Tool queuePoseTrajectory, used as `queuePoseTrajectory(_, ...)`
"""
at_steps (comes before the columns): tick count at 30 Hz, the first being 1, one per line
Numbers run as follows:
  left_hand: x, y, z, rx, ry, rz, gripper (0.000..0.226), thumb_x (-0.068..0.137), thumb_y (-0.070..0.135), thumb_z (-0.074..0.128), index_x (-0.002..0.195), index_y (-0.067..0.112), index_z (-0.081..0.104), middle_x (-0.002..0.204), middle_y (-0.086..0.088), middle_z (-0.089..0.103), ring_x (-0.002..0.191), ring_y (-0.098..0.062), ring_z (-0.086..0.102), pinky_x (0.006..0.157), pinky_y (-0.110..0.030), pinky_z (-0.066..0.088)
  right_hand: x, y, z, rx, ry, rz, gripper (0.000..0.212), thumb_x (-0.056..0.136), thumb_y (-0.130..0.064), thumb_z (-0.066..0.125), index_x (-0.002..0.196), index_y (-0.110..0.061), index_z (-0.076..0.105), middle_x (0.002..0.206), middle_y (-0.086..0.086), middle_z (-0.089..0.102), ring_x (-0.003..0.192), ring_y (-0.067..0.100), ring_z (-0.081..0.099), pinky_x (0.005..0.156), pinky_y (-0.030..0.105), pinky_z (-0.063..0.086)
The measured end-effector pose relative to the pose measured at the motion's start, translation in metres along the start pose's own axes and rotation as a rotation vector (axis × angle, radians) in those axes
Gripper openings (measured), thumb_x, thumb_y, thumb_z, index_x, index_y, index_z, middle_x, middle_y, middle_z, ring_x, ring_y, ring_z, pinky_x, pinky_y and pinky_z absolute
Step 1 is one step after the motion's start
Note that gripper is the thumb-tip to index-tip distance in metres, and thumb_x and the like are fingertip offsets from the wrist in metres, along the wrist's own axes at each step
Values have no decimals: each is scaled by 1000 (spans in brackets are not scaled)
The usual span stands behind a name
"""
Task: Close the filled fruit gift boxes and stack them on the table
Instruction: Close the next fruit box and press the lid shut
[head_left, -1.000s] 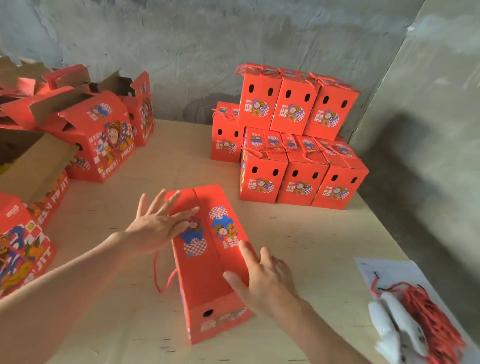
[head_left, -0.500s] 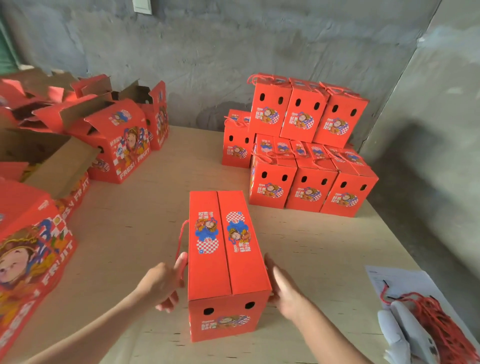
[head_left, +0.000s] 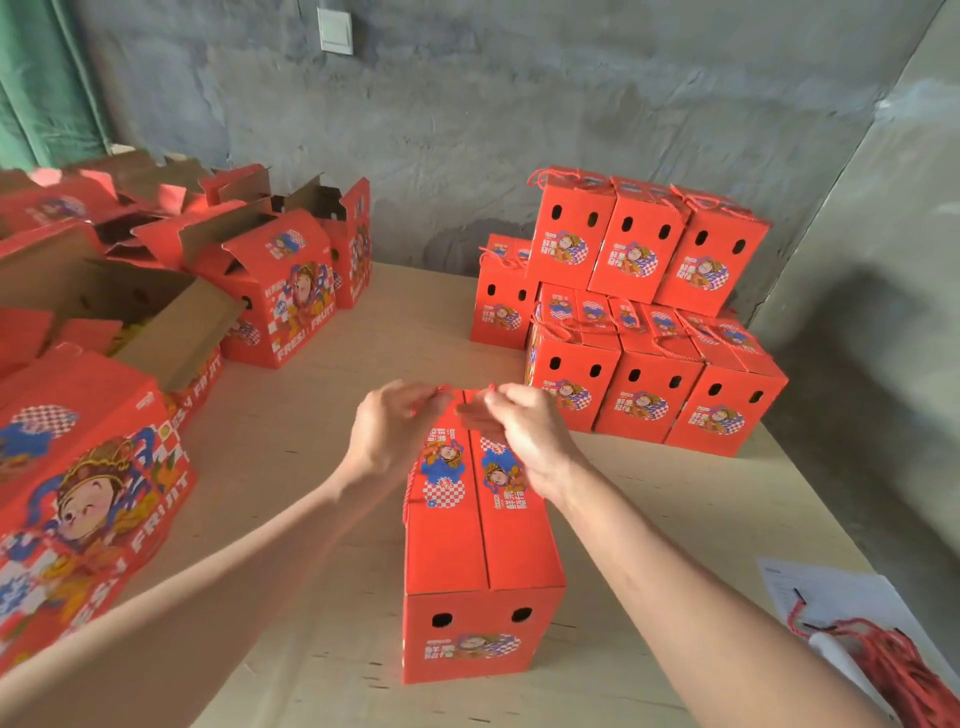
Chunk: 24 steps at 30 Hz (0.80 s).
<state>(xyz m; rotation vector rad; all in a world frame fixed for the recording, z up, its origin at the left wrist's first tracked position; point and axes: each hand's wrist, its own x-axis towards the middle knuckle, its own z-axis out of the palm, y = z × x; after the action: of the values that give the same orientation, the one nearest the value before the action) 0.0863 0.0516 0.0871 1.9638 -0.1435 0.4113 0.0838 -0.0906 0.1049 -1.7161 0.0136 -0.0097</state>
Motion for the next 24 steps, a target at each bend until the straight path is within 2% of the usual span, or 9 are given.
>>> queuePoseTrajectory(3, 16, 28, -8, 45, -97, 244, 11, 85, 9, 65, 86, 6, 75, 91, 10, 65, 77, -1, 60, 75, -9, 43, -8, -15, 14, 100, -269, 122, 25, 90, 5, 38, 84, 4, 62, 73, 19, 65, 66, 22, 64, 71, 31, 47)
queuePoseTrajectory(6, 14, 20, -12, 70, -147, 162, 23, 92, 17, 55, 82, 17, 75, 71, 14, 62, 63, 6, 56, 61, -8, 39, -8, -29, 7, 261, -282, 248, 23, 90, 1, 37, 78, -1, 58, 55, 8, 58, 54, 19, 60, 66, 28, 46)
queuePoseTrajectory(7, 9, 9, -13, 97, -112, 86, 27, 94, 19, 50, 83, 19, 74, 64, 12, 59, 58, 4, 56, 57, -11, 38, -4, -35, 2, 319, -236, 281, 23, 91, -3, 39, 77, -4, 57, 49, 2, 55, 49, 17, 58, 63, 26, 45)
queuePoseTrajectory(9, -7, -18, -12, 228, -121, -15, 26, 95, 16, 46, 90, 11, 70, 79, 3, 67, 76, -5, 63, 66, -19, 43, 4, -49, -8, 323, -156, 299, 24, 93, -10, 41, 75, -7, 58, 48, -3, 53, 49, 15, 57, 62, 25, 41)
queuePoseTrajectory(11, -25, -41, -7, 314, -259, 16, 23, 94, 10, 47, 100, 6, 68, 100, -2, 68, 95, -20, 62, 77, -23, 41, 10, -60, -7, 219, -108, 291, 25, 93, -13, 43, 72, -12, 56, 49, -5, 55, 55, 14, 59, 63, 26, 39)
queuePoseTrajectory(13, -37, -51, -5, 344, -352, 107, 20, 94, 10, 49, 104, 2, 64, 107, -7, 65, 103, -25, 58, 83, -25, 39, 13, -73, 0, 153, -69, 274, 25, 93, -12, 43, 70, -14, 53, 51, -5, 55, 58, 14, 57, 61, 26, 38)
queuePoseTrajectory(16, -34, -40, -11, 287, -272, 203, 27, 96, 13, 49, 117, 0, 59, 118, -7, 61, 112, -23, 55, 94, -26, 40, 16, -101, 4, 112, -18, 165, 25, 91, -7, 44, 68, -14, 51, 58, -2, 53, 57, 14, 56, 60, 25, 38)
queuePoseTrajectory(21, -10, 8, -35, 132, -79, 350, 22, 94, 10, 52, 108, 0, 66, 117, -7, 63, 113, -21, 56, 100, -34, 41, 14, -168, 9, 32, 30, -162, 24, 88, -4, 47, 65, -12, 52, 45, -5, 55, 47, 10, 56, 52, 20, 38)
queuePoseTrajectory(24, 2, 24, -42, 74, -23, 399, 20, 92, 12, 55, 105, 3, 67, 118, -5, 63, 113, -16, 56, 100, -25, 38, 14, -192, 11, 43, 78, -257, 20, 87, -7, 49, 68, -14, 52, 51, -3, 61, 55, 14, 60, 65, 25, 42)
